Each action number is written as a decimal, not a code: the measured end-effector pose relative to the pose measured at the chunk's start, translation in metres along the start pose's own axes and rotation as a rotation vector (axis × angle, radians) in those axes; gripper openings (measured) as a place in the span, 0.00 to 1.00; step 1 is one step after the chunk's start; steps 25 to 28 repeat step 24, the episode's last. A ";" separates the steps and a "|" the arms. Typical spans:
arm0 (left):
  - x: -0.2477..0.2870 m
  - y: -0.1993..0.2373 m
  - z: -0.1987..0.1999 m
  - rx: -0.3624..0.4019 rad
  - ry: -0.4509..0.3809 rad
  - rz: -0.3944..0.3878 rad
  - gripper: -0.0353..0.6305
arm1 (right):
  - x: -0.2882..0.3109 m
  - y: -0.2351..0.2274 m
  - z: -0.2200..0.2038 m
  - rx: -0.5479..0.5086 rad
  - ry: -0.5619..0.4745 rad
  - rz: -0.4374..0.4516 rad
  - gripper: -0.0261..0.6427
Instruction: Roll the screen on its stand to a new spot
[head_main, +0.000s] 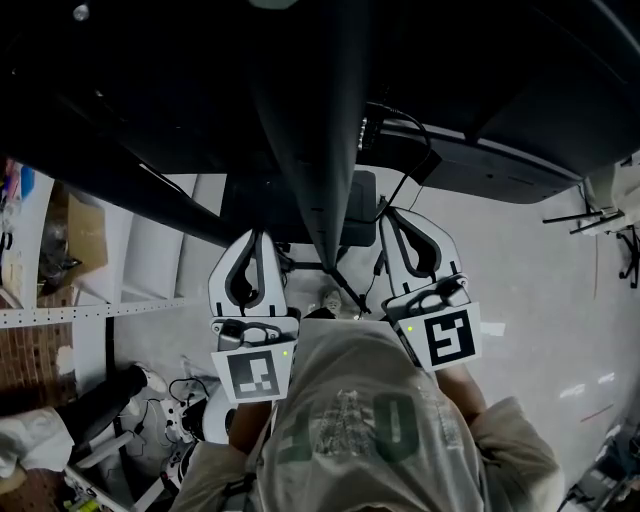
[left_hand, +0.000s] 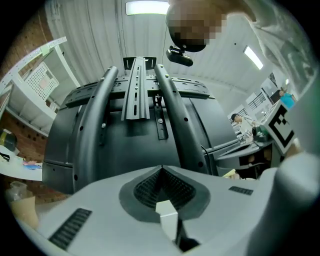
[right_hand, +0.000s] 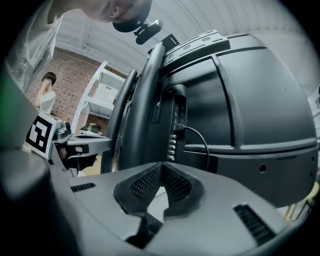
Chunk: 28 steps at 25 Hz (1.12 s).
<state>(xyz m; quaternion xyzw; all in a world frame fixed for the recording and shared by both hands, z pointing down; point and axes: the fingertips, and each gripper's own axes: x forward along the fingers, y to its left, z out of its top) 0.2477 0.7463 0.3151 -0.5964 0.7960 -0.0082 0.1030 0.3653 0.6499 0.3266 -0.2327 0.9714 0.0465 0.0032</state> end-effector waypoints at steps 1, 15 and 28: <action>0.000 -0.004 -0.002 -0.005 0.006 -0.004 0.08 | 0.000 0.000 -0.003 0.001 0.007 0.004 0.07; -0.006 -0.007 -0.015 0.008 0.072 0.041 0.08 | 0.006 0.000 -0.011 -0.005 0.028 0.064 0.07; -0.006 -0.015 -0.016 0.010 0.089 0.051 0.08 | 0.006 0.001 -0.013 -0.014 0.028 0.096 0.07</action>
